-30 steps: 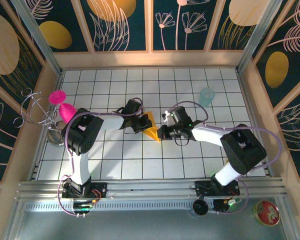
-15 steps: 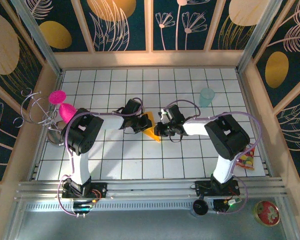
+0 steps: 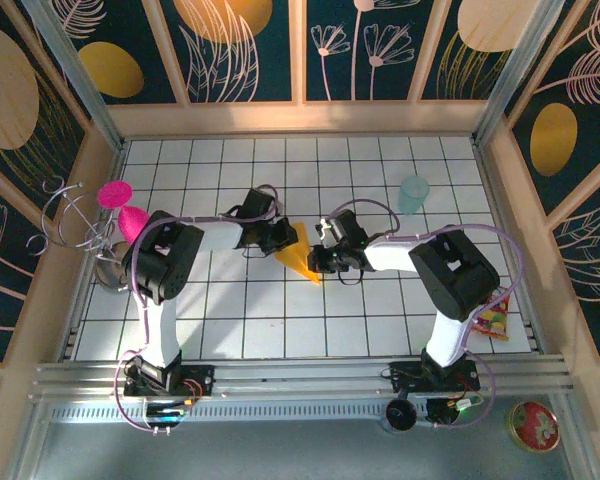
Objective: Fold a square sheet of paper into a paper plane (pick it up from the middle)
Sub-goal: Fourth fold the wing at the center of the table.
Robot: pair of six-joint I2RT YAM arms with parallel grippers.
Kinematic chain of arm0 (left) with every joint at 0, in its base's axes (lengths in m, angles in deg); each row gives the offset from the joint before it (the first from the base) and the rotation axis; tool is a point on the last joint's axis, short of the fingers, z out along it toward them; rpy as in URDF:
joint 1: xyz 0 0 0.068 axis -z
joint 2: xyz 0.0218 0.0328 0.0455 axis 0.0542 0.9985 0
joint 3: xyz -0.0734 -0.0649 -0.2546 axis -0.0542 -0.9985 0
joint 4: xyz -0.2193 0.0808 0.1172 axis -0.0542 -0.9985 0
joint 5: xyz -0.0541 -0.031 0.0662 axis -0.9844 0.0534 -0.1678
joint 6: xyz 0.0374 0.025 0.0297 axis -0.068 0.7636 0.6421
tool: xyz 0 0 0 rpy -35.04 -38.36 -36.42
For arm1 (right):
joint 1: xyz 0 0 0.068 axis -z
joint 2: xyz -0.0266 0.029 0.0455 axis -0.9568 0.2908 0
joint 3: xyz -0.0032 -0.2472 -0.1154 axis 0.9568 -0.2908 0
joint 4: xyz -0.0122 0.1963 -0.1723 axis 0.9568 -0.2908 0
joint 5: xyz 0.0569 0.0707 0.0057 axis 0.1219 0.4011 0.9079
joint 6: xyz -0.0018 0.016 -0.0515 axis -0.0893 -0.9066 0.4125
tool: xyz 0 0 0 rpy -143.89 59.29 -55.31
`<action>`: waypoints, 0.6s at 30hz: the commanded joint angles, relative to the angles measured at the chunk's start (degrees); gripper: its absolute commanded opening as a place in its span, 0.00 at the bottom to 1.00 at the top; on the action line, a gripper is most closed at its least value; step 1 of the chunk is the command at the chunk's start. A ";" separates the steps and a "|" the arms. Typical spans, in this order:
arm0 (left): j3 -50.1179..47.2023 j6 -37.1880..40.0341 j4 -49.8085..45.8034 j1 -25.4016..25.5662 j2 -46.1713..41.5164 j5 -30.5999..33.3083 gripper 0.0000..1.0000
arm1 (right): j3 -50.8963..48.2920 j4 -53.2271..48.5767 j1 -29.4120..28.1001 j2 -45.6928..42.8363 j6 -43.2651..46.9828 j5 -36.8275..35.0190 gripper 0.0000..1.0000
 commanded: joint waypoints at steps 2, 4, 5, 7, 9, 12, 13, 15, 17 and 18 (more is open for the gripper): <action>1.82 2.92 -0.64 -3.19 2.29 0.03 0.11 | -2.19 -10.20 0.37 4.79 0.43 -9.52 0.00; 2.99 4.44 -2.06 -4.46 3.23 0.76 0.12 | -2.19 -10.42 0.33 4.89 0.40 -9.65 0.00; 3.57 5.21 -2.63 -4.97 3.53 1.36 0.12 | -2.18 -10.53 0.32 4.86 0.44 -9.77 0.00; 5.29 6.96 -4.67 -5.99 4.91 2.79 0.13 | -2.04 -10.73 0.42 4.83 0.53 -9.96 0.00; 6.78 8.28 -6.10 -6.82 6.08 3.90 0.13 | -1.94 -10.86 0.50 4.81 0.50 -10.04 0.00; 8.14 9.39 -7.31 -8.23 7.50 4.24 0.13 | -2.02 -10.78 0.69 4.82 0.38 -10.17 0.00; 8.47 9.60 -7.31 -8.71 7.83 4.04 0.13 | -2.04 -10.70 0.68 4.86 0.29 -10.17 0.00; 9.12 10.37 -7.56 -9.77 8.70 3.43 0.13 | -2.11 -10.77 0.76 4.98 0.27 -10.17 0.00; 9.92 10.95 -8.26 -10.87 9.45 3.41 0.13 | -2.18 -10.95 0.88 5.24 0.27 -10.35 0.00; 10.18 11.26 -8.27 -11.48 9.66 3.41 0.13 | -2.30 -10.94 0.85 5.28 0.26 -10.35 0.00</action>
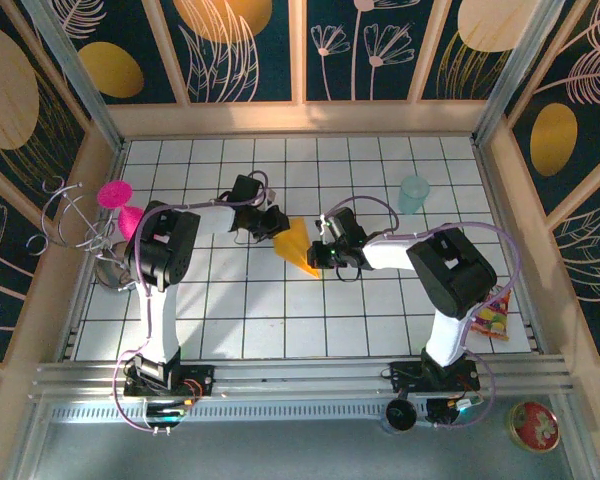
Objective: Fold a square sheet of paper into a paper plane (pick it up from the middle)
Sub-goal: Fourth fold the wing at the center of the table.
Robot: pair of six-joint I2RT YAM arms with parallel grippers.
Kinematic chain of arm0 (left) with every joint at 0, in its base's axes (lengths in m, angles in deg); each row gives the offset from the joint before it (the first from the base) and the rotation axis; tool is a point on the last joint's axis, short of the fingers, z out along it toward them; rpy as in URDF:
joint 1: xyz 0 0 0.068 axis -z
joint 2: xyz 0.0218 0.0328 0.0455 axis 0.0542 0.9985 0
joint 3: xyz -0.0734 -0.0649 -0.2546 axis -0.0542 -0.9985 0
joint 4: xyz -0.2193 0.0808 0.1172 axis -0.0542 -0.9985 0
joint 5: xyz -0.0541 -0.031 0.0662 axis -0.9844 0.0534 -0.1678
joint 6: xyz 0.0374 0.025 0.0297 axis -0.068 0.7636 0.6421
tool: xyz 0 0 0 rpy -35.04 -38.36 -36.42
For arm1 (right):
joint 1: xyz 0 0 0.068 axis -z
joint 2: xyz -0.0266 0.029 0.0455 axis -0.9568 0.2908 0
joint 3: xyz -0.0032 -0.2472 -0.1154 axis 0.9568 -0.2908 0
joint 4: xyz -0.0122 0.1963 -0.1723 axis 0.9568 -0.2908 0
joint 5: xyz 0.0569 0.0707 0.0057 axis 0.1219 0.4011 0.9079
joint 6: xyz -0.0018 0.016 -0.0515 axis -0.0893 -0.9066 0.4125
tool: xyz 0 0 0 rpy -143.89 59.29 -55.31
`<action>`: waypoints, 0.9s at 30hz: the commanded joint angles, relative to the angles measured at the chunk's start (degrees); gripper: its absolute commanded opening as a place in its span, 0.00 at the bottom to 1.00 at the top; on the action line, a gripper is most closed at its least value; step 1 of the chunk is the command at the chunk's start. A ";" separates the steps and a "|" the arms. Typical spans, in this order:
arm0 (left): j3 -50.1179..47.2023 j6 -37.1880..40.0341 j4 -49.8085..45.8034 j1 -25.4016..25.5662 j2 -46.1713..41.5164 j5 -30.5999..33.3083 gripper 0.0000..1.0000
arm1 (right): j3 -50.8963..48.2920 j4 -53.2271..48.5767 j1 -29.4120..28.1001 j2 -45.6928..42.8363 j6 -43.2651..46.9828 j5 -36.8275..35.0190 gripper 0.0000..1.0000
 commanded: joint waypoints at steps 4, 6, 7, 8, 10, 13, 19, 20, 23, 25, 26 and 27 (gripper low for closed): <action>3.44 5.17 -3.16 -6.66 4.77 9.84 0.13 | -3.91 -12.78 1.10 3.92 0.01 -6.79 0.00; 5.19 5.65 -4.05 -7.52 5.56 10.52 0.13 | -4.10 -12.40 1.20 3.68 -0.26 -6.60 0.00; 6.09 5.96 -4.51 -7.88 5.93 10.83 0.13 | -4.21 -12.22 1.25 3.48 -0.41 -6.36 0.00; 6.87 6.22 -4.91 -8.19 6.17 11.11 0.13 | -4.37 -12.01 1.21 3.31 -0.59 -6.16 0.00; 7.91 6.50 -5.30 -8.72 6.43 11.62 0.13 | -4.69 -11.42 1.34 3.00 -1.08 -5.75 0.00; 9.17 7.33 -6.06 -9.06 6.39 12.67 0.13 | -4.71 -9.91 1.31 2.39 -2.14 -4.57 0.00; 7.18 4.58 -3.06 -9.03 2.40 14.72 0.15 | -1.73 -1.53 1.41 -0.86 -6.68 3.08 0.00; 5.75 3.37 -1.30 -9.06 0.76 14.19 0.15 | -0.86 0.91 1.38 -1.85 -7.99 4.71 0.00; 0.66 -0.40 4.01 -8.80 -4.62 11.67 0.18 | 1.53 6.31 1.66 -5.00 -11.02 6.09 0.09; -3.47 -3.05 7.45 -8.28 -8.10 9.95 0.22 | 2.12 9.08 2.29 -6.73 -12.21 5.63 0.18; -5.67 -4.43 9.17 -7.92 -9.92 9.28 0.24 | 2.01 10.19 2.83 -7.43 -12.46 5.10 0.23; -7.79 -5.76 10.39 -7.48 -11.55 8.98 0.26 | 1.72 10.86 3.38 -7.94 -12.48 4.37 0.29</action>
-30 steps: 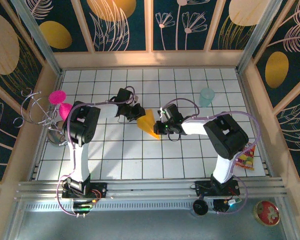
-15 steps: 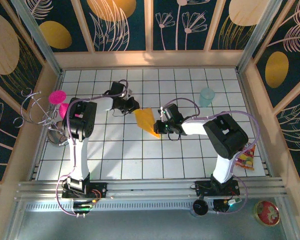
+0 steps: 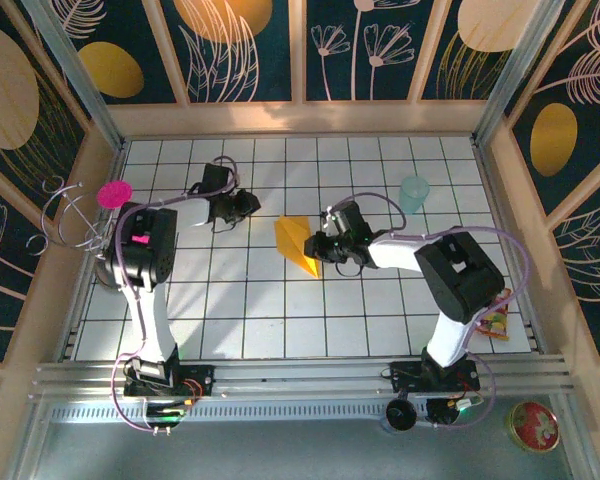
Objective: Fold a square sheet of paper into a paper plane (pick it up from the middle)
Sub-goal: Fourth fold the wing at the center of the table, then pick up the paper from the center of the table.
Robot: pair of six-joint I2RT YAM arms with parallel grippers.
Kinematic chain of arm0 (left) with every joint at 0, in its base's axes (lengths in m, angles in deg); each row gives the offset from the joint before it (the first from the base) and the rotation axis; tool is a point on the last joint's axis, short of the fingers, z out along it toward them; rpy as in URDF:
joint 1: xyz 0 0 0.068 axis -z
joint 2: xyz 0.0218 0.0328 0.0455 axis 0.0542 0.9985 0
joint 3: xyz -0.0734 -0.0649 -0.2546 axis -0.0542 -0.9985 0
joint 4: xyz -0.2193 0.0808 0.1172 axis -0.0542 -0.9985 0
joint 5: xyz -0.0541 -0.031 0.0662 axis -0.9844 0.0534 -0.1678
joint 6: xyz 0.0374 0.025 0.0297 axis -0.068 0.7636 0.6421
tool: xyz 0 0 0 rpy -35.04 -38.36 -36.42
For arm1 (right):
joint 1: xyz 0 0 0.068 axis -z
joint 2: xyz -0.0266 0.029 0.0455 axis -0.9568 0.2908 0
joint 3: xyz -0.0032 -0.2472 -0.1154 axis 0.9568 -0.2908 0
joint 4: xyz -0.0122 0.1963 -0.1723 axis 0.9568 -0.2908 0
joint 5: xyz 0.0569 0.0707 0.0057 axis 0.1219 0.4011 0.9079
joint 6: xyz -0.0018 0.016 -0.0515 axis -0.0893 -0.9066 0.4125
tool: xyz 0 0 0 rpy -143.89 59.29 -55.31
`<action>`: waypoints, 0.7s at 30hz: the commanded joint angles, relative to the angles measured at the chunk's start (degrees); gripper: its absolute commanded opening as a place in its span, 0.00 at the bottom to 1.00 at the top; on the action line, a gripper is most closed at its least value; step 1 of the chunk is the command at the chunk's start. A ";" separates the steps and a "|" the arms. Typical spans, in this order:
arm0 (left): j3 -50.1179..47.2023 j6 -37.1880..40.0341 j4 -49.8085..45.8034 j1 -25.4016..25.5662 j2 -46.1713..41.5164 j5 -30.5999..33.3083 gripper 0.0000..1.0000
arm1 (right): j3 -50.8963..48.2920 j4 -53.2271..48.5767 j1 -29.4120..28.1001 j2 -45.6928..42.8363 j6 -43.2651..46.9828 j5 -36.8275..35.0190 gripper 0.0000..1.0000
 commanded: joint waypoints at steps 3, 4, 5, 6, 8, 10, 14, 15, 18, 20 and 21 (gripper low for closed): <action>-10.77 -9.11 10.40 2.18 -9.99 -1.59 0.34 | 0.11 6.62 2.87 -4.27 -1.06 -1.46 0.42; -12.80 -10.21 11.72 2.68 -11.28 -1.44 0.36 | -0.21 6.76 2.98 -4.06 -0.39 -1.22 0.44; -15.39 -11.53 13.49 3.26 -12.67 -1.32 0.37 | -0.37 6.69 3.02 -3.75 0.57 -0.75 0.45; -17.25 -12.79 14.89 3.96 -13.75 -1.47 0.39 | -0.34 6.39 3.02 -3.27 1.30 -0.52 0.46; -19.69 -14.83 16.83 5.05 -14.91 -1.80 0.43 | 0.22 6.05 4.48 -2.00 2.67 0.97 0.47; -21.33 -16.59 18.33 6.35 -15.31 -2.43 0.46 | 0.99 5.85 5.14 -0.30 3.76 2.77 0.48; -23.98 -20.76 23.55 8.53 -15.16 -4.39 0.47 | 3.03 4.71 5.69 2.72 6.16 4.66 0.44; -24.48 -21.70 24.60 8.78 -15.14 -4.70 0.47 | 3.30 4.69 5.78 3.29 6.49 4.81 0.43; -25.29 -22.75 25.71 9.17 -14.81 -5.27 0.47 | 3.69 5.70 5.85 4.72 7.32 7.10 0.40; -25.49 -22.79 25.75 9.31 -14.79 -5.14 0.48 | 4.15 6.33 5.79 5.82 7.77 9.06 0.38; -25.58 -22.73 25.62 9.27 -14.68 -5.02 0.48 | 4.41 6.44 5.78 6.36 8.05 9.99 0.37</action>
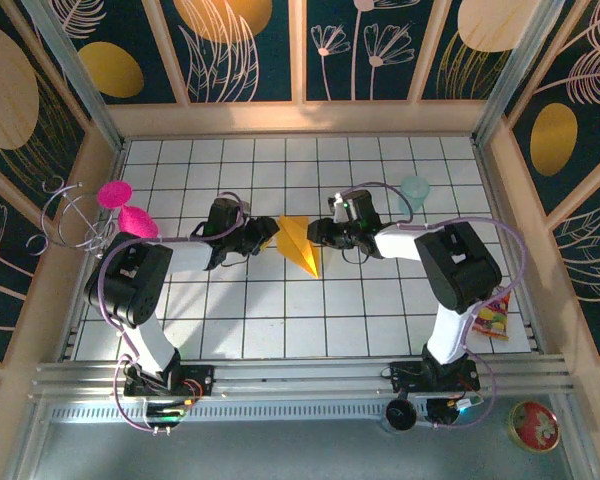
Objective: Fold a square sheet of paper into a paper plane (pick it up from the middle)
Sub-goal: Pick up the paper from the center of the table, then turn over the paper at the center of the table.
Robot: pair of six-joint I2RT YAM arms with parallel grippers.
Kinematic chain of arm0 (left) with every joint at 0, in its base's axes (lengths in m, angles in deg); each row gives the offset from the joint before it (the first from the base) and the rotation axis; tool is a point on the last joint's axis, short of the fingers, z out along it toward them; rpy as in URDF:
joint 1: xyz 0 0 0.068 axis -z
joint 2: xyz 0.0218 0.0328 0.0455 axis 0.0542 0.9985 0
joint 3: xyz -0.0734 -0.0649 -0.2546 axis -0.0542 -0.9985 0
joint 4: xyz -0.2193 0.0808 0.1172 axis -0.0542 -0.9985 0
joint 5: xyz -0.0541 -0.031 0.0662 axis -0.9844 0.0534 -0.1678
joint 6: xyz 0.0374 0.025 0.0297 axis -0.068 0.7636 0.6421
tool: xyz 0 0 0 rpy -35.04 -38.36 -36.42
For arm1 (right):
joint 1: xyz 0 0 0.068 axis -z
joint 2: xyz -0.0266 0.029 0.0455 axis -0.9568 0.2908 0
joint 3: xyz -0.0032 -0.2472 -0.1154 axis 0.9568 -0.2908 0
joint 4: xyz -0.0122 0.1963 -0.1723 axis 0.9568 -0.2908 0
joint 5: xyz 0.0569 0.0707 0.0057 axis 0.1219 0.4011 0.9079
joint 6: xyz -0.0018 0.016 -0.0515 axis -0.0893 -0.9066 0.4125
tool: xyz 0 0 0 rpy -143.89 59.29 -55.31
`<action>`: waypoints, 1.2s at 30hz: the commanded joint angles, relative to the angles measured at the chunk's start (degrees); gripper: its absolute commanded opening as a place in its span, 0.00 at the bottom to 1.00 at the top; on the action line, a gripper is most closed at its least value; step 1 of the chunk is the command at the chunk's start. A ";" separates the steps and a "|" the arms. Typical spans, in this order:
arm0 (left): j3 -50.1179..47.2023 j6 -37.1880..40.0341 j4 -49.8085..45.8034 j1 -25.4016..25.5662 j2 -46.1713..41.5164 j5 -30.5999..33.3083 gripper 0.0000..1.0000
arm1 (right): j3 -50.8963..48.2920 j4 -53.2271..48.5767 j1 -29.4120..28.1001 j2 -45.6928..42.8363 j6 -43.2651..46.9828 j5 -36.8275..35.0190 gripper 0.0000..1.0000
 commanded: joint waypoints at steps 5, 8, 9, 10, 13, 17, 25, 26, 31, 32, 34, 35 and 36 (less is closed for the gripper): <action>-0.99 -1.99 3.59 0.11 -0.12 -1.42 0.48 | 4.16 0.97 -0.25 4.35 3.22 5.84 0.33; -1.14 -1.92 3.47 0.11 -0.16 -1.49 0.48 | 5.18 0.87 -0.51 5.65 3.79 6.46 0.29; -1.22 -1.85 3.50 0.11 -0.28 -1.53 0.48 | 5.58 0.87 -0.53 6.09 3.91 6.67 0.26; -1.25 -1.79 3.54 0.11 -0.26 -1.67 0.48 | 5.81 1.02 -0.52 6.44 3.98 6.91 0.23; -1.34 -1.60 3.45 0.11 -0.57 -1.89 0.48 | 6.13 2.33 -0.52 7.04 3.76 7.09 0.13; -1.79 -1.43 4.84 0.11 -1.69 -2.82 0.48 | 3.95 7.83 0.05 4.20 1.27 7.92 0.05; -5.33 -6.04 20.89 0.63 -6.91 -9.40 0.55 | -2.40 23.36 2.76 -5.14 -11.56 12.33 0.02; -6.04 -7.37 24.40 0.84 -7.14 -10.09 0.56 | -2.74 24.33 2.79 -5.92 -12.80 12.51 0.02; -8.10 -12.68 37.34 1.72 -6.39 -12.88 0.58 | -3.75 27.86 3.01 -8.02 -17.85 13.54 0.02; -8.19 -13.26 39.15 1.98 -6.10 -13.25 0.58 | -3.84 28.88 3.05 -8.10 -19.10 13.99 0.03; -8.16 -13.62 40.98 2.58 -5.53 -13.76 0.58 | -4.23 31.43 3.03 -8.17 -21.85 14.85 0.02; -8.11 -13.50 41.56 2.89 -5.32 -13.90 0.57 | -4.47 32.80 3.05 -8.05 -23.53 15.12 0.03; -8.02 -13.29 41.83 3.07 -5.14 -14.00 0.57 | -4.61 33.67 3.09 -8.05 -24.63 15.42 0.02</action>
